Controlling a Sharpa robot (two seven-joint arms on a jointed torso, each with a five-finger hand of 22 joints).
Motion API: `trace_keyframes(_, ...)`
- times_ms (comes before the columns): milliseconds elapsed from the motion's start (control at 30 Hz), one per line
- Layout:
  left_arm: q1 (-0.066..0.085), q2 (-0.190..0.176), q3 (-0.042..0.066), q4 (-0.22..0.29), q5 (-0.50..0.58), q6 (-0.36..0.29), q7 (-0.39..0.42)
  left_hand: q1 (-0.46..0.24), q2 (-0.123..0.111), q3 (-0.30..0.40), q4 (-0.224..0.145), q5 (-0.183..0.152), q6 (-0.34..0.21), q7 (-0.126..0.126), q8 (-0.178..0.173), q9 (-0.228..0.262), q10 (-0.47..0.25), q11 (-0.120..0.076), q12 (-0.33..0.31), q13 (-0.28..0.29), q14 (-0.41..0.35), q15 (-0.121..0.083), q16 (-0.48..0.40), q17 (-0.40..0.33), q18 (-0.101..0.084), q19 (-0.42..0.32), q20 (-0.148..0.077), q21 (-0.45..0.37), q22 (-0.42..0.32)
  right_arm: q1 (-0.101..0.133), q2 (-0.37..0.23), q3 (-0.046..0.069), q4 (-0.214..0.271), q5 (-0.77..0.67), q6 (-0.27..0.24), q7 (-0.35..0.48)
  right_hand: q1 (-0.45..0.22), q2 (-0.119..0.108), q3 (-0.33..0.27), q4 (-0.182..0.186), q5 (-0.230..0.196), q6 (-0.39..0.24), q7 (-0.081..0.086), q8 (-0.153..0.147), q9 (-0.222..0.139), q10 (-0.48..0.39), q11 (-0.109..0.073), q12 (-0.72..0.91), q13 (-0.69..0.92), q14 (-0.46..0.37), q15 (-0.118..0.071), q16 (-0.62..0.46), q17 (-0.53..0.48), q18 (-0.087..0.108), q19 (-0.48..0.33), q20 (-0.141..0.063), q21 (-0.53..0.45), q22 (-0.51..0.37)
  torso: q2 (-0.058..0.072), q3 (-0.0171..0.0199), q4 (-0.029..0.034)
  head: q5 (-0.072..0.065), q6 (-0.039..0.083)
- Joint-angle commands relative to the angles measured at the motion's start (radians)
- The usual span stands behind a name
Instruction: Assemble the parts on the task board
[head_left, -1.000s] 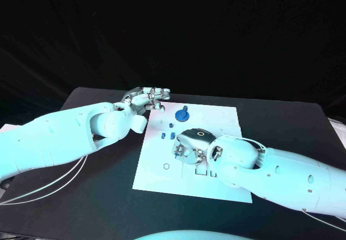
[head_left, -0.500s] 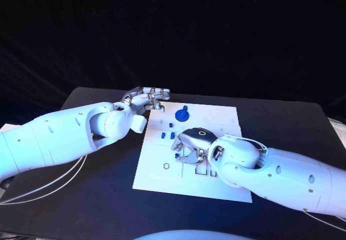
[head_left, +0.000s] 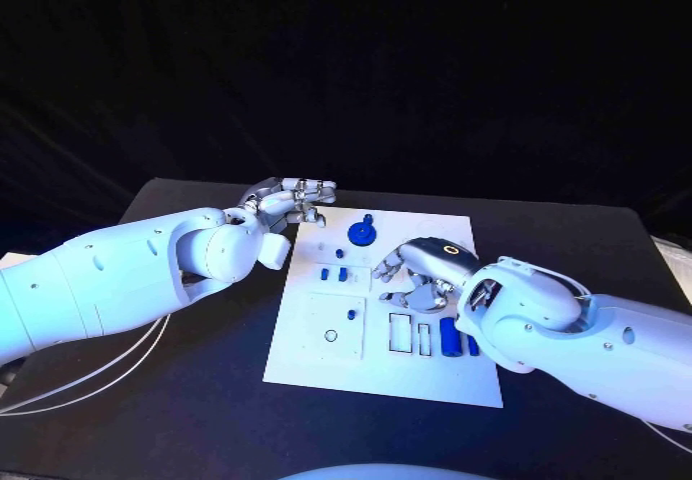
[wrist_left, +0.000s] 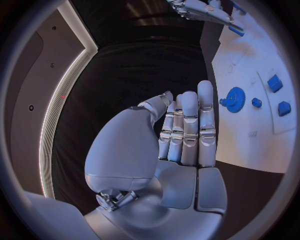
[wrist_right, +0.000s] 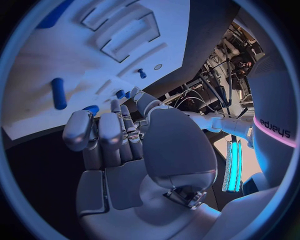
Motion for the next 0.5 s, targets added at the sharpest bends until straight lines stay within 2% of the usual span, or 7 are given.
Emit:
trace_keyframes(33, 0.000, 0.001, 0.001, 0.001, -0.005, 0.015, 0.003, 0.003, 0.004, -0.006, -0.001, 0.002, -0.005, 0.003, 0.004, -0.001, -0.007, 0.002, 0.006, 0.001, -0.009, 0.000, -0.006, -0.002, 0.019, -0.007, -0.003, -0.005, -0.001, 0.024, -0.039, 0.003, 0.011, 0.063, 0.021, 0.003, 0.015, -0.003, -0.009, -0.003, 0.006, -0.002, -0.009, -0.002, 0.000, -0.006, -0.005, 0.004, -0.002, 0.008, -0.003, -0.007, -0.006, 0.009, -0.006, -0.006, -0.008, -0.004, -0.001, -0.0022, -0.0035, -0.008, 0.006)
trace_keyframes(200, 0.000, 0.001, 0.000, 0.002, -0.009, 0.018, 0.004, 0.012, 0.004, -0.006, -0.008, 0.001, -0.004, 0.003, 0.006, -0.001, -0.008, 0.002, 0.009, 0.002, -0.010, 0.000, -0.006, -0.004, 0.020, -0.006, -0.004, -0.008, -0.003, 0.046, -0.086, 0.004, 0.011, 0.034, 0.074, -0.014, 0.023, -0.004, -0.025, -0.009, 0.006, -0.008, -0.012, -0.003, 0.000, -0.044, -0.002, 0.000, -0.006, 0.007, -0.001, -0.014, -0.015, 0.011, -0.014, -0.007, -0.019, -0.017, -0.002, -0.0018, -0.0053, -0.011, 0.011)
trace_keyframes(300, 0.000, 0.001, 0.000, 0.003, -0.011, 0.019, 0.005, 0.012, 0.004, -0.006, -0.009, 0.001, -0.004, 0.003, 0.006, -0.001, -0.008, 0.002, 0.009, 0.002, -0.010, 0.000, -0.006, -0.004, 0.020, -0.006, -0.004, -0.008, -0.003, 0.049, -0.092, 0.004, -0.003, 0.001, 0.101, -0.028, 0.028, -0.003, -0.040, -0.012, 0.000, -0.018, -0.014, -0.005, -0.002, -0.076, 0.004, -0.003, -0.006, 0.002, 0.003, -0.030, -0.034, 0.016, -0.030, -0.005, -0.039, -0.044, -0.002, -0.0011, -0.0059, -0.012, 0.013)
trace_keyframes(500, -0.001, 0.001, 0.000, 0.003, -0.013, 0.020, 0.004, 0.014, 0.004, -0.006, -0.010, 0.001, -0.004, 0.003, 0.006, -0.001, -0.008, 0.002, 0.010, 0.002, -0.010, 0.000, -0.006, -0.004, 0.020, -0.006, -0.004, -0.008, -0.003, 0.049, -0.084, 0.003, -0.023, -0.031, 0.122, -0.060, 0.039, 0.008, -0.047, -0.016, -0.001, -0.021, -0.016, -0.004, -0.002, -0.093, 0.007, 0.003, -0.005, -0.002, 0.007, -0.044, -0.050, 0.020, -0.040, -0.003, -0.053, -0.060, -0.002, -0.0016, -0.0022, -0.015, 0.015)
